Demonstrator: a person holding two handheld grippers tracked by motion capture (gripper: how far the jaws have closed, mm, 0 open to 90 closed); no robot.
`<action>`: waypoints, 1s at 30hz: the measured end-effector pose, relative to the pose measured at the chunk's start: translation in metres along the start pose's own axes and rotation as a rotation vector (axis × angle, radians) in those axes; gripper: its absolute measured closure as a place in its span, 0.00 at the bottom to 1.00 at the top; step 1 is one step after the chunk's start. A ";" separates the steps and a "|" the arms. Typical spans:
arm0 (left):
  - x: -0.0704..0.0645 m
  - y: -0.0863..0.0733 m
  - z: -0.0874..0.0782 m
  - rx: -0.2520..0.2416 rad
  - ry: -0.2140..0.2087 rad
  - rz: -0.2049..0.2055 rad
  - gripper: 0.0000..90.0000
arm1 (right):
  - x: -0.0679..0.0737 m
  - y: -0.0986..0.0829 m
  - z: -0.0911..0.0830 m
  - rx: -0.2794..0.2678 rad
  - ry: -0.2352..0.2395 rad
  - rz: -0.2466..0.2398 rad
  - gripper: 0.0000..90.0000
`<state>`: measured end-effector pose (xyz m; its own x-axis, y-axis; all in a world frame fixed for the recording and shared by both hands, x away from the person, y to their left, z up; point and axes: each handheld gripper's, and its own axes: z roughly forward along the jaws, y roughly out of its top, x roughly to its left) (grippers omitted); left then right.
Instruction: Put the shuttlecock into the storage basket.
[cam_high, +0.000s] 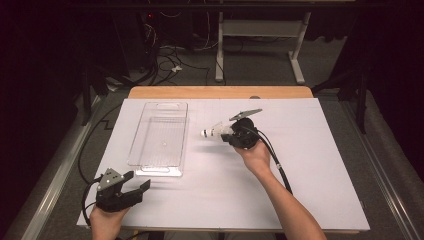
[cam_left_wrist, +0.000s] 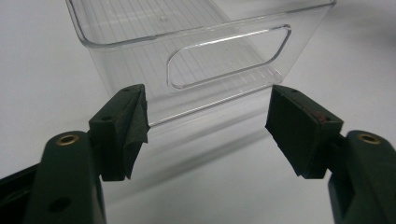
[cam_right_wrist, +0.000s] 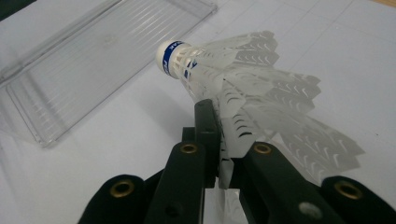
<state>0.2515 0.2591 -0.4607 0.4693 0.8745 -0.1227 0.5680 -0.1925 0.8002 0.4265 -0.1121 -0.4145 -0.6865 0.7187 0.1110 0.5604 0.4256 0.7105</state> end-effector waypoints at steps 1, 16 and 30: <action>0.000 0.000 0.000 0.000 -0.002 -0.001 0.34 | 0.001 0.001 0.000 -0.001 0.002 -0.001 0.99; 0.000 0.000 0.001 0.001 -0.004 -0.001 0.34 | 0.013 0.014 -0.005 -0.002 0.028 -0.028 0.99; 0.001 0.000 0.000 0.001 -0.005 -0.001 0.34 | 0.022 0.023 -0.001 0.013 0.043 -0.045 0.99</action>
<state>0.2522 0.2603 -0.4608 0.4718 0.8725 -0.1266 0.5696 -0.1920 0.7992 0.4244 -0.0867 -0.3951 -0.7303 0.6744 0.1092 0.5342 0.4641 0.7065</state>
